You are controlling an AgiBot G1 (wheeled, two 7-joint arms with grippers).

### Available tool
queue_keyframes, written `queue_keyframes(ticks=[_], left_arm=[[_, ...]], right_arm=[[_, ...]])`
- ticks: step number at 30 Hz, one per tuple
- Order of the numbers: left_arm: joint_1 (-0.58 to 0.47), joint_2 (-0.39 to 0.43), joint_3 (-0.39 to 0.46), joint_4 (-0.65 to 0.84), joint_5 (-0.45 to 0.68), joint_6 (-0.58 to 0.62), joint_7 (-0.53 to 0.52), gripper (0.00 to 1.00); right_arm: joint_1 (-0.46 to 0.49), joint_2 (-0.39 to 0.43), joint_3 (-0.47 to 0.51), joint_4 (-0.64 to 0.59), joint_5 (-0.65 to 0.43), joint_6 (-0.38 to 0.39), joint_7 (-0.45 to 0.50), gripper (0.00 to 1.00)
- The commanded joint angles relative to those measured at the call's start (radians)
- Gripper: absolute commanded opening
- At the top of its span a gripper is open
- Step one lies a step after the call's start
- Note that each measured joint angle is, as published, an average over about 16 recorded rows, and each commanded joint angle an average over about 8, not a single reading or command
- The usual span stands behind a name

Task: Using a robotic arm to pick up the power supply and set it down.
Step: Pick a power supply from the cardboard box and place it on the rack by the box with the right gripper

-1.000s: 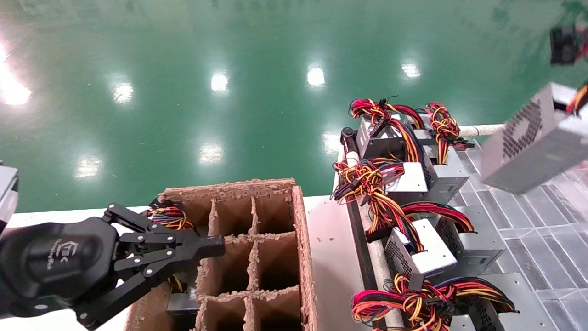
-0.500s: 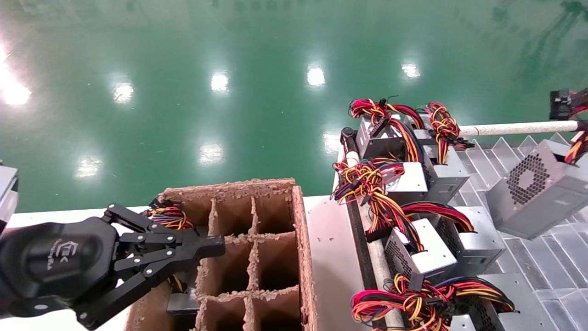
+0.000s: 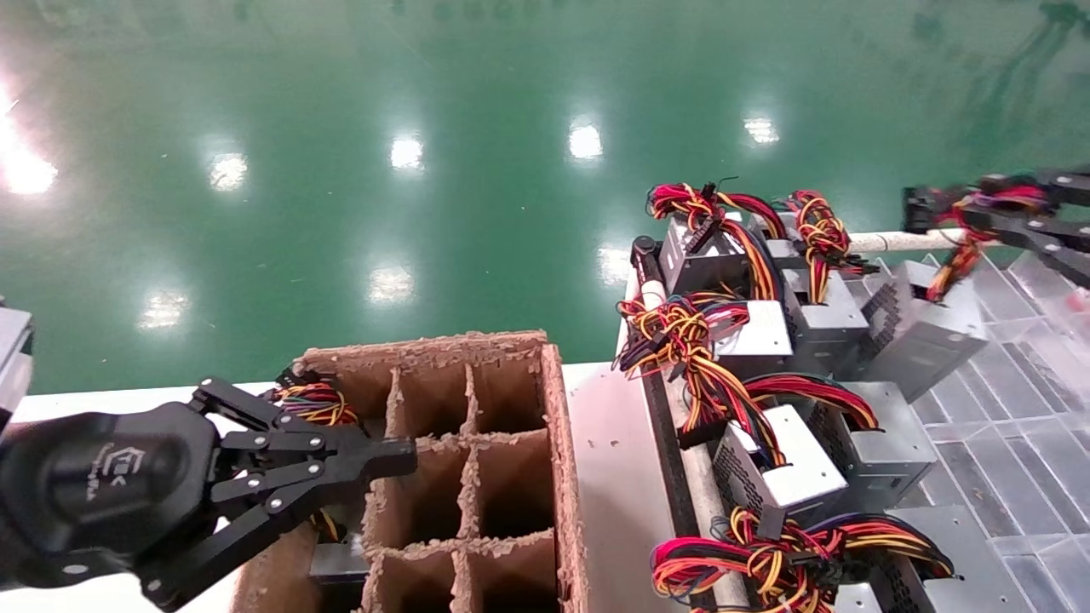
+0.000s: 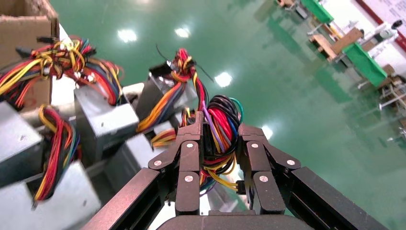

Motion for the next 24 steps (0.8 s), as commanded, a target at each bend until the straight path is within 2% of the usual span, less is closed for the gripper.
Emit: queue_keyframes(ticks=[1,13,24], left_arm=[[0.0,0.0,0.0,0.0,0.0,0.0,0.0,0.0],[0.0,0.0,0.0,0.0,0.0,0.0,0.0,0.0],[0.0,0.0,0.0,0.0,0.0,0.0,0.0,0.0]], right_arm=[[-0.002,-0.033,-0.001,-0.033,0.004,-0.008,-0.024,0.0],[0.089,-0.216,-0.008,-0.293,-0.051,-0.086,-0.141,0.0],[0.153,-0.278,-0.015,-0.446,-0.071,-0.177,-0.203,0.0]])
